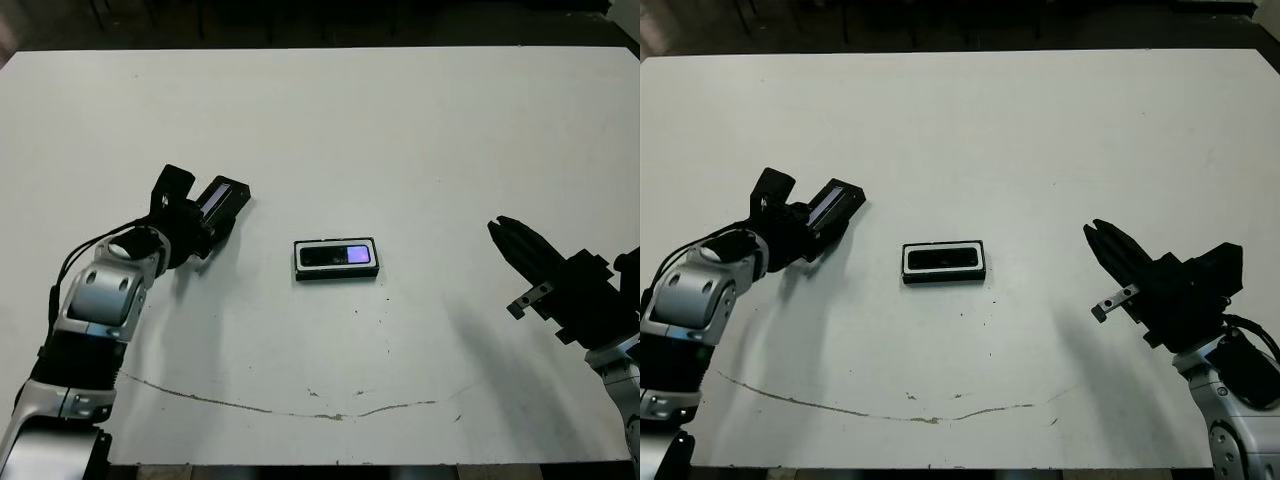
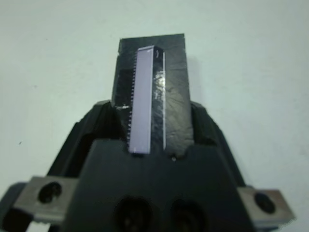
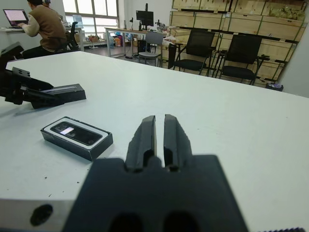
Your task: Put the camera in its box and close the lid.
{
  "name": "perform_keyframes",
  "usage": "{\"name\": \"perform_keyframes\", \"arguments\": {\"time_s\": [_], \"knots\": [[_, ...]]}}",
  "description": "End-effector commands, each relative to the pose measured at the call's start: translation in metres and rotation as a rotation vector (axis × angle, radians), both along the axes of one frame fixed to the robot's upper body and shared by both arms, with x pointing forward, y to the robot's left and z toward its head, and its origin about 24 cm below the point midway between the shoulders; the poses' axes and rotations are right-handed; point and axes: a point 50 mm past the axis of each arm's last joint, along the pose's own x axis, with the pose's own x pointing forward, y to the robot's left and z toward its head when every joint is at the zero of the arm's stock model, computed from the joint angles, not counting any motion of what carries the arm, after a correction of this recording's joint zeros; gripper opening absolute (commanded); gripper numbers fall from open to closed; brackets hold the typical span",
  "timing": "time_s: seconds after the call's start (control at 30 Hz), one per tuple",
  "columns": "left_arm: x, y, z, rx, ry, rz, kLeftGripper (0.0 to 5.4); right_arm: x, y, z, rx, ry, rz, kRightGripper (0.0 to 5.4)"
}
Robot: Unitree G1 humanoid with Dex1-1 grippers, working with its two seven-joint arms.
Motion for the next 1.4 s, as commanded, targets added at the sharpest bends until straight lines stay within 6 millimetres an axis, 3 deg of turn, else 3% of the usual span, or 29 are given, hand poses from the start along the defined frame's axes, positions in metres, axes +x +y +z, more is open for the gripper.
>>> {"name": "perform_keyframes", "arguments": {"time_s": [0.03,0.2,0.37,0.67,0.77,0.97,1.4], "knots": [[-0.024,0.012,-0.047,0.013,0.244,0.047,2.79,-0.001,-0.003,-0.005,0.015,0.022,-0.010,0.00],[-0.025,0.010,-0.042,-0.026,0.202,0.069,2.79,-0.002,-0.002,-0.002,0.001,0.021,-0.009,0.00],[-0.026,0.005,-0.020,-0.123,0.090,0.063,2.79,-0.001,-0.001,-0.002,-0.013,0.027,-0.015,0.00],[-0.025,-0.005,0.034,-0.268,-0.185,-0.219,2.79,0.003,0.003,0.000,0.014,0.054,-0.009,0.00],[-0.025,-0.010,0.043,-0.259,-0.230,-0.358,2.79,0.006,0.002,0.000,-0.003,0.048,0.005,0.00],[-0.016,-0.017,0.038,-0.247,-0.180,-0.529,2.79,0.009,0.003,0.001,-0.016,0.057,0.006,0.00],[0.004,-0.032,0.019,-0.226,-0.050,-0.696,2.79,0.009,0.005,0.001,-0.037,0.054,0.007,0.00]]}}
